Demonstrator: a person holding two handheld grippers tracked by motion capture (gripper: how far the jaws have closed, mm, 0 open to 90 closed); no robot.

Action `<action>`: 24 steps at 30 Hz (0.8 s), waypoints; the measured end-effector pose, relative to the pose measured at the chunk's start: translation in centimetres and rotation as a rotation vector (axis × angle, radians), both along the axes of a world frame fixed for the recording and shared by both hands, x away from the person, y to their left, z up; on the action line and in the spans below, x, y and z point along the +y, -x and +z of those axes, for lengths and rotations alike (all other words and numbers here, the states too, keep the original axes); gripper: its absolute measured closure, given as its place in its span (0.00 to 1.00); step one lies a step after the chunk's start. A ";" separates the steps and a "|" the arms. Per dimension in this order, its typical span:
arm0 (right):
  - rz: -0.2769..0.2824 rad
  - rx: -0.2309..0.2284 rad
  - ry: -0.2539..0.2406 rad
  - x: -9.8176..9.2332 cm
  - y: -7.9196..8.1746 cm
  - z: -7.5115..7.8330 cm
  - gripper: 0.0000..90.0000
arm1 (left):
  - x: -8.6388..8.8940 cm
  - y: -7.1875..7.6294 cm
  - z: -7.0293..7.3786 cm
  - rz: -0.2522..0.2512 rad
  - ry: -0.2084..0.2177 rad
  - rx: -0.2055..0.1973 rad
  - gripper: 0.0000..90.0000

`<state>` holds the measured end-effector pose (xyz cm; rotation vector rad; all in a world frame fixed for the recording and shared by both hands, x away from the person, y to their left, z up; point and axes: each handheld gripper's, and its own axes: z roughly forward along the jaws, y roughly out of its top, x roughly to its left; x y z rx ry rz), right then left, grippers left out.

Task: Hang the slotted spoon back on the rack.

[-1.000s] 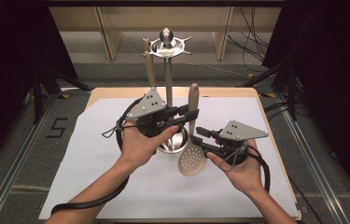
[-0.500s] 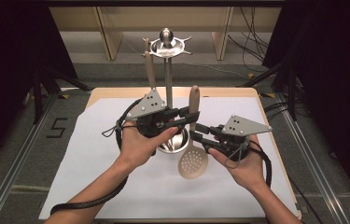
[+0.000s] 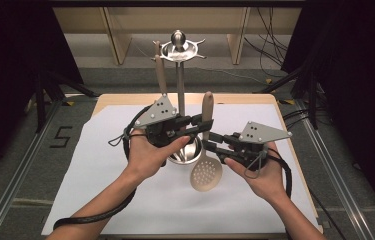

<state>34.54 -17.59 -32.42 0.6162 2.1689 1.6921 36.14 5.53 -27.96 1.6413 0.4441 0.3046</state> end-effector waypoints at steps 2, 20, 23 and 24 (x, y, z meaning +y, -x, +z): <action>0.027 -0.022 0.009 -0.2 -0.4 0.0 0.77 | 0.0 0.0 0.0 -0.006 -0.002 -0.002 0.83; 0.171 0.029 -0.062 -1.0 -1.8 0.3 0.76 | -0.1 0.0 0.1 -0.050 0.015 0.021 0.83; 0.180 0.001 -0.058 -1.1 -2.1 0.4 0.81 | 0.0 0.0 0.1 -0.057 0.016 0.022 0.83; 0.177 0.002 -0.060 -1.1 -2.1 0.5 0.83 | 0.0 0.0 0.1 -0.056 0.018 0.022 0.83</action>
